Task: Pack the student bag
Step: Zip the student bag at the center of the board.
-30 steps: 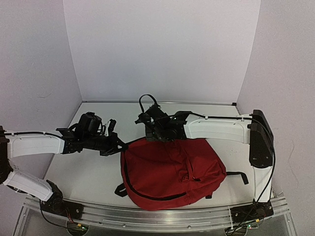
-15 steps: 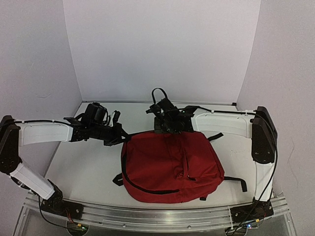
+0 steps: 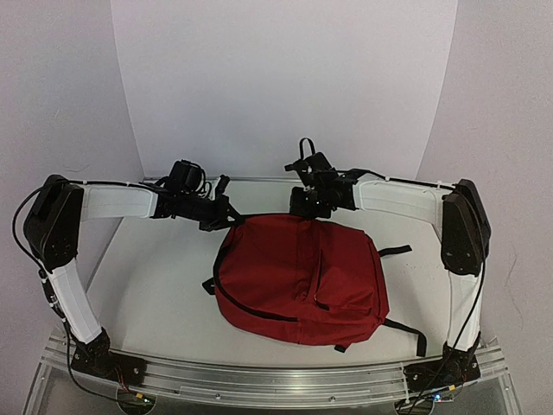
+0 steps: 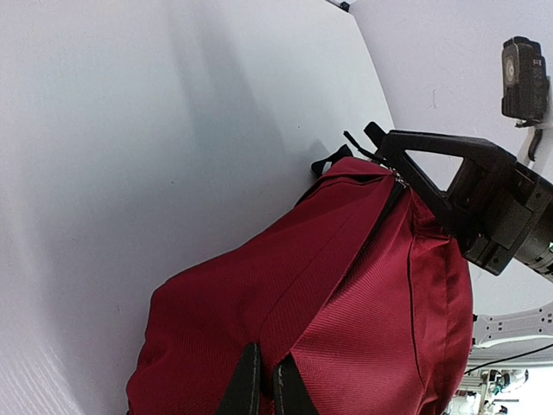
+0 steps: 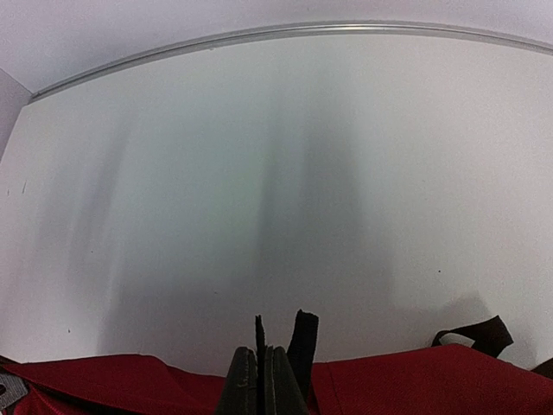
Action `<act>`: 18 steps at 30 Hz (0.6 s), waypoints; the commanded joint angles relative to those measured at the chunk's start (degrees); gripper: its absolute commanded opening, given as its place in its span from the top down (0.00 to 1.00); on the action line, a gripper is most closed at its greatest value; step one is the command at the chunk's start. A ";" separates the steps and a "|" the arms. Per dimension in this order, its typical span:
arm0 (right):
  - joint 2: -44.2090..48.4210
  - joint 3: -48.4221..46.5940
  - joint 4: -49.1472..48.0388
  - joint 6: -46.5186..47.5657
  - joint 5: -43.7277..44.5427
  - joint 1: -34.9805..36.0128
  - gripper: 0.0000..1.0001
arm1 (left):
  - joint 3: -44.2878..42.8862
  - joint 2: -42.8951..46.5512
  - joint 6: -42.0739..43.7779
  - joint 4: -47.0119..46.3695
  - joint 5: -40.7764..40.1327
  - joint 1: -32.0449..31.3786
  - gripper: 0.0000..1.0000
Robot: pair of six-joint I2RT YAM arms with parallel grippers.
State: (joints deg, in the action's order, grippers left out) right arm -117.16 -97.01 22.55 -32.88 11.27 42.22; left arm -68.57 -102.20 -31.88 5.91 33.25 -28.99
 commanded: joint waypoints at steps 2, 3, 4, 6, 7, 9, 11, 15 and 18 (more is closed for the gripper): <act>-1.90 1.65 6.77 2.32 10.58 -7.75 1.00 | -1.87 -1.39 0.13 1.93 -4.60 7.75 1.00; -1.99 1.93 6.72 2.23 10.21 -7.76 1.00 | -2.16 -1.86 -0.01 1.62 -4.24 7.96 1.00; -1.93 1.77 6.62 2.38 9.55 -7.72 1.00 | -2.71 -2.31 0.13 1.62 -3.94 8.17 1.00; -1.35 0.93 6.31 3.18 7.44 -7.70 1.00 | -4.53 -3.45 0.99 2.05 -3.40 8.52 1.00; -0.74 0.56 5.88 3.86 6.22 -7.75 0.96 | -5.53 -4.00 1.39 2.81 -3.33 8.69 1.00; 1.59 0.22 4.49 5.39 2.74 -7.72 0.81 | -7.77 -5.18 2.00 3.90 -3.32 9.31 0.91; 4.28 0.41 3.09 6.83 0.33 -7.70 0.63 | -9.38 -5.95 2.45 4.31 -3.21 10.12 0.84; 9.46 1.42 2.49 10.03 -0.75 -7.88 0.31 | -11.06 -5.96 3.37 5.39 -3.42 12.65 0.56; 12.48 3.70 2.46 11.17 -1.22 -9.06 0.14 | -9.93 -3.88 3.73 6.33 -5.27 14.70 0.32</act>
State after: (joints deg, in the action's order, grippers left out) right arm -112.56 -94.76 25.19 -25.29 9.80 32.88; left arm -76.91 -108.39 -29.83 10.42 31.64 -16.07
